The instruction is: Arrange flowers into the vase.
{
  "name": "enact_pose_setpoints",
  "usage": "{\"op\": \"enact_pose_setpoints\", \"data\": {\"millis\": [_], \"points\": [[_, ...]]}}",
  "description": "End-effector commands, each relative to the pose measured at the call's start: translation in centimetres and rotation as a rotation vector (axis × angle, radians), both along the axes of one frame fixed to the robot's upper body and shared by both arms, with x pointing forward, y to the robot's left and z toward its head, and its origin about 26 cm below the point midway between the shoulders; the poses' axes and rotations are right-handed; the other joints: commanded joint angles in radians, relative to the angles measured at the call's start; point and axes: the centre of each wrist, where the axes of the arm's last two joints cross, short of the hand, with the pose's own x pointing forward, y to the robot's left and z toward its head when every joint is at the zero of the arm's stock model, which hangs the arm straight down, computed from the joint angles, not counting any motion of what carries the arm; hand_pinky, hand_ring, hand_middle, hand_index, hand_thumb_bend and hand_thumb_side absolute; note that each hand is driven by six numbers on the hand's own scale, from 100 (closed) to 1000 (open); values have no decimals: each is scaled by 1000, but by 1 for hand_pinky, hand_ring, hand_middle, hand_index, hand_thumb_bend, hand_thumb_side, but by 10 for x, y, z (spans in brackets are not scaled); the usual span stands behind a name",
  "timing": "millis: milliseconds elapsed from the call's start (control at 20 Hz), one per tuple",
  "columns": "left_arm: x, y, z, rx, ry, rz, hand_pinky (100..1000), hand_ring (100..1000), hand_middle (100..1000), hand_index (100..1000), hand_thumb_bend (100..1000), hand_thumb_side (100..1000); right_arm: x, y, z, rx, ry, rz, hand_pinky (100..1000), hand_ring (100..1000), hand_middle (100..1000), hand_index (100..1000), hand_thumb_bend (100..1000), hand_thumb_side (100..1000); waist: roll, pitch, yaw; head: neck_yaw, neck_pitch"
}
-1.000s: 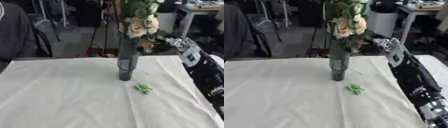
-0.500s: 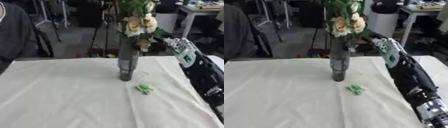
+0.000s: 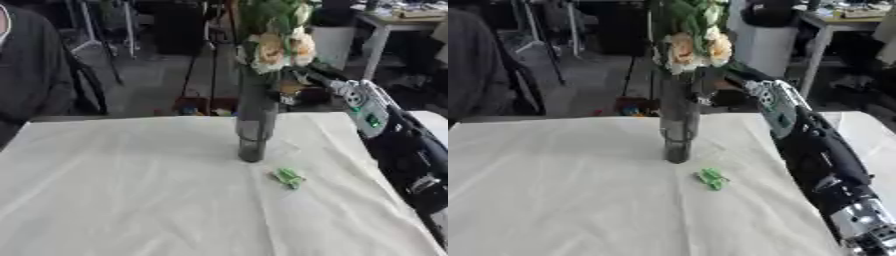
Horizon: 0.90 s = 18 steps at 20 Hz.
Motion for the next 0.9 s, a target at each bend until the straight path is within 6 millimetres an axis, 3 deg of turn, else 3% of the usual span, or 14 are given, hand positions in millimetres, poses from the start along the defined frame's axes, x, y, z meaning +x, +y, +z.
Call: {"op": "enact_pose_setpoints", "data": {"millis": [50,400,900], "points": [[0,3,8,14,-27,1,755,658,692,796,604,864,-1,-8,13,4,-29,-26,1000,1000,1000,987,607,800,2,-9,-2,4,-6],[0,4,8,13,-27,5,755,658,692,796,605,864,-2,-15,11,23,-23,-57,1000,1000,1000,983,601,802,-1,-10,-4,7,-9],[0,3,7,13,-25,5,755,658,691,796,605,864,0,-9,14,-15,-10,-26,1000,1000,1000,989,605,812,-4,-12,-3,5,-18]]}}
